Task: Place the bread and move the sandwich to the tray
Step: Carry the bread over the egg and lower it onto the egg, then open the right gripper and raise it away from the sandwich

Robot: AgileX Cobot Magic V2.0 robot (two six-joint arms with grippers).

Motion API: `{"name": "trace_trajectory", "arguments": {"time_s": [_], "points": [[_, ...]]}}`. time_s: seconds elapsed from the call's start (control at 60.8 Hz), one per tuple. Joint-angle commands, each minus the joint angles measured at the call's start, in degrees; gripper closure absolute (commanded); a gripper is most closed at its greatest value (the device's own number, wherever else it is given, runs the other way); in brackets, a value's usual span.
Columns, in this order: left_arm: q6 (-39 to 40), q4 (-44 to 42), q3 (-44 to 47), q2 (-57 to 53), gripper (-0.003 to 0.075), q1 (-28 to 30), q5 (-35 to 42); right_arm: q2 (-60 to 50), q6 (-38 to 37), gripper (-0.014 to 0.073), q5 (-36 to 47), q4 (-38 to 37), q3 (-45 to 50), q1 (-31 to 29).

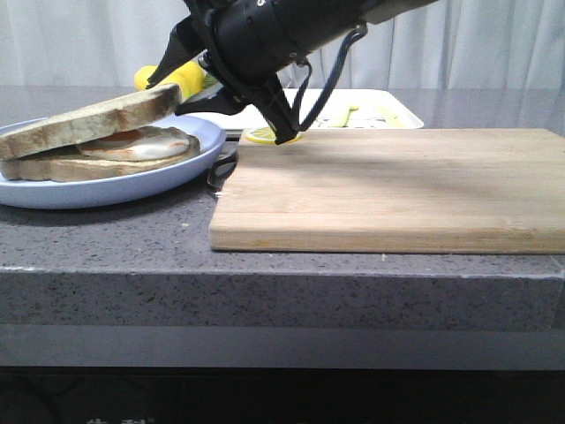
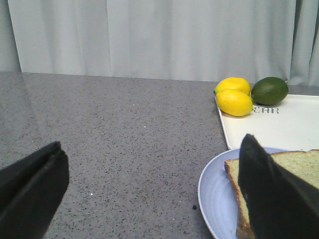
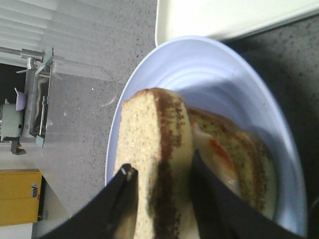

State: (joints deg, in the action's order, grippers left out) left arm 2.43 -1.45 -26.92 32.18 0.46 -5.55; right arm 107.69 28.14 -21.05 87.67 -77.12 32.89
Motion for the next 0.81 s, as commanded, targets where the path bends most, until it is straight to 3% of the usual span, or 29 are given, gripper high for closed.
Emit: {"name": "trace_trajectory", "arguments": {"time_s": [0.0,0.608,0.789], "points": [[0.17,0.00,-2.10,0.37,0.0050,-0.34,4.61,-3.39,0.95,0.0237,-3.86,-0.85,-1.80,-0.28],[0.17,0.00,-2.10,0.37,0.0050,-0.34,4.61,-15.67,0.75,0.0241,-14.41,-13.84,3.91,-6.24],[0.17,0.00,-2.10,0.37,0.0050,-0.34,4.61,-22.45,0.80,0.0415,-23.19,-25.92,3.65,-11.24]]}}
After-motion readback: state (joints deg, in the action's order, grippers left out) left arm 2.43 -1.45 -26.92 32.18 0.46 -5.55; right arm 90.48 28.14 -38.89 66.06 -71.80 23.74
